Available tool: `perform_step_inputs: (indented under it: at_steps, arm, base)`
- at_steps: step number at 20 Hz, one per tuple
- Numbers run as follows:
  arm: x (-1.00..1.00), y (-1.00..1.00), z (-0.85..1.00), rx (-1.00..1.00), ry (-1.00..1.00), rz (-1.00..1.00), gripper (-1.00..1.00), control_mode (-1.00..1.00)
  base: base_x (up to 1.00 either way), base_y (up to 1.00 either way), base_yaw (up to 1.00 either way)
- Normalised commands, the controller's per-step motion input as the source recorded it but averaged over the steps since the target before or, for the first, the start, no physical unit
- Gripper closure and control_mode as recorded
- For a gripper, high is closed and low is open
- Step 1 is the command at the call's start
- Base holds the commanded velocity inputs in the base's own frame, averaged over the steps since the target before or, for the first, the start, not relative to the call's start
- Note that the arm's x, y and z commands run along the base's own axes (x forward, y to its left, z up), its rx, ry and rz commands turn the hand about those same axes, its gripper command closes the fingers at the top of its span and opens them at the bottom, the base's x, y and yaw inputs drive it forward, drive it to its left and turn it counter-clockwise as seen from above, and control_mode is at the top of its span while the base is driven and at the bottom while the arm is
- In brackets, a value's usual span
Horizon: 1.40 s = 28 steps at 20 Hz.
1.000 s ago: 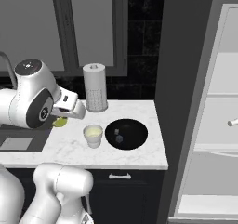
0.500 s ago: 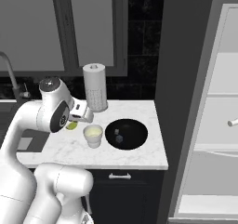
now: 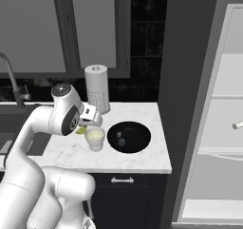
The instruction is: Grab a lemon wedge from the fridge and one ice cube from the ice bowl, and put them in the glass of lemonade.
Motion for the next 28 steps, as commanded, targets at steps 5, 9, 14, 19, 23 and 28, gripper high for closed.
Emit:
perform_step_inputs:
  at_steps: [5, 9, 14, 19, 23, 28]
  arm:
    - [0.07, -0.02, -0.19, -0.04, 0.03, 0.0, 1.0, -1.0]
    - [0.11, 0.0, -0.14, -0.01, 0.01, 0.0, 1.0, -1.0]
    - [0.17, -0.01, 0.0, 0.0, 0.0, 0.0, 1.0, -1.0]
    - [0.05, -0.01, 0.0, 0.0, 0.01, 0.0, 1.0, -1.0]
    - [0.03, 0.0, 0.0, 0.0, 0.01, 0.01, 1.0, -1.0]
    - [0.0, 0.0, 0.0, 0.0, 0.0, 0.01, 1.0, -1.0]
  base:
    - [0.0, 0.0, 0.0]
    - [0.0, 0.0, 0.0]
    - [0.0, 0.0, 0.0]
    - [0.0, 0.0, 0.0]
    - [0.0, 0.0, 0.0]
    - [0.0, 0.0, 0.0]
